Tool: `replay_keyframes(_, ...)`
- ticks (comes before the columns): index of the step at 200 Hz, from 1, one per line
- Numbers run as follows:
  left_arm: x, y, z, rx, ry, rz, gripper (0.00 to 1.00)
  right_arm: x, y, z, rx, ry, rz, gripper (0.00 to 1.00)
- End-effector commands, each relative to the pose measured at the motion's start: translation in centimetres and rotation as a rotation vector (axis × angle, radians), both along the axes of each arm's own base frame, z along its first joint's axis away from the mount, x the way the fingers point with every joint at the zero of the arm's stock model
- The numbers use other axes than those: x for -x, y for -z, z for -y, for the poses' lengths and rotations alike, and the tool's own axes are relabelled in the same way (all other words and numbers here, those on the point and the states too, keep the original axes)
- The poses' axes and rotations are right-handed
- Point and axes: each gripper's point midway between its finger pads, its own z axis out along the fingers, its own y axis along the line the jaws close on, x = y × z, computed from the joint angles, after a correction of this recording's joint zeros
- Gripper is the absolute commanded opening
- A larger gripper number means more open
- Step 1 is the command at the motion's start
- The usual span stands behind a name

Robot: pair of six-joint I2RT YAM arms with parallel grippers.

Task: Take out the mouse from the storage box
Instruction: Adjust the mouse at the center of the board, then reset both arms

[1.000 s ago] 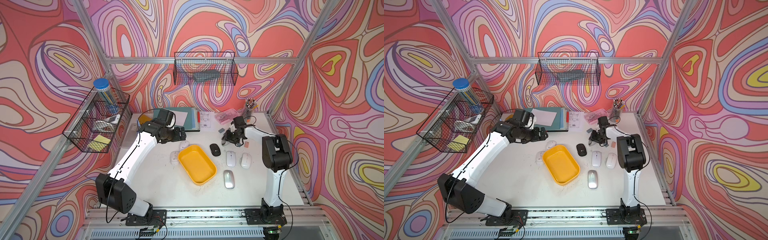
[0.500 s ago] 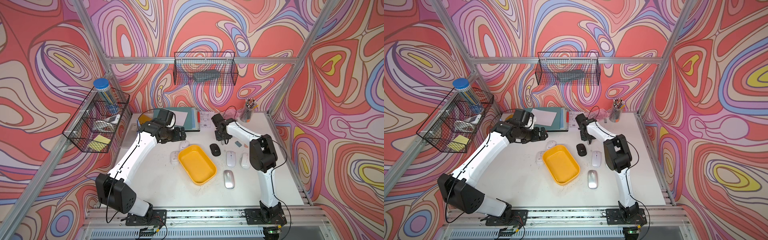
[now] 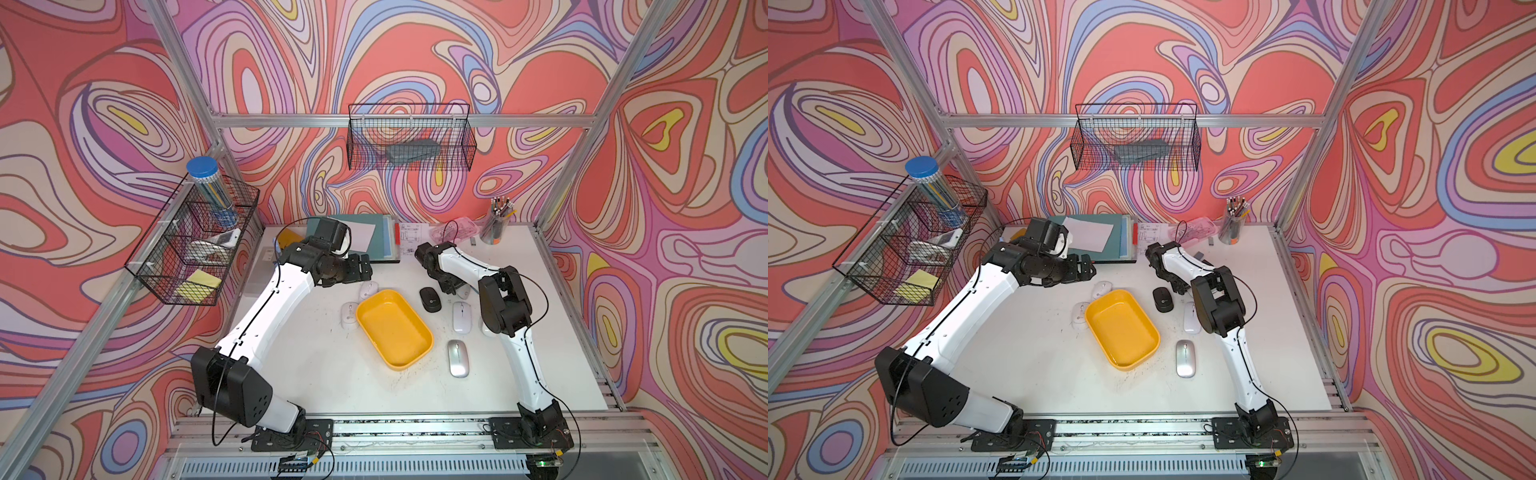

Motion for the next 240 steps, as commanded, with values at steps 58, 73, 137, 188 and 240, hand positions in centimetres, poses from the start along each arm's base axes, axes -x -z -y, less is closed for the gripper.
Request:
replay_keyframes(58, 0.2, -0.6, -0.2, 0.007, 0.007, 0.020, 0.95, -0.3, -1.8, -4.6, -0.308, -0.003, 0.029, 0.71)
replay_keyframes(73, 0.2, -0.6, -0.2, 0.008, 0.006, 0.021, 0.95, -0.1, -3.4, -5.2, -0.359, -0.008, 0.043, 0.71)
replay_keyframes(137, -0.3, -0.8, -0.7, -0.035, 0.007, 0.058, 0.94, 2.1, -16.2, -5.3, -0.494, -0.050, 0.434, 0.72)
replay_keyframes(188, -1.1, -3.9, -5.0, -0.293, -0.108, 0.276, 0.96, 3.5, -24.6, -5.1, -0.643, -0.257, 0.781, 0.84)
replay_keyframes(240, 0.6, -1.1, -7.0, -0.395, -0.153, 0.204, 0.95, 8.3, -12.8, -13.6, -1.029, -0.331, 0.233, 0.68)
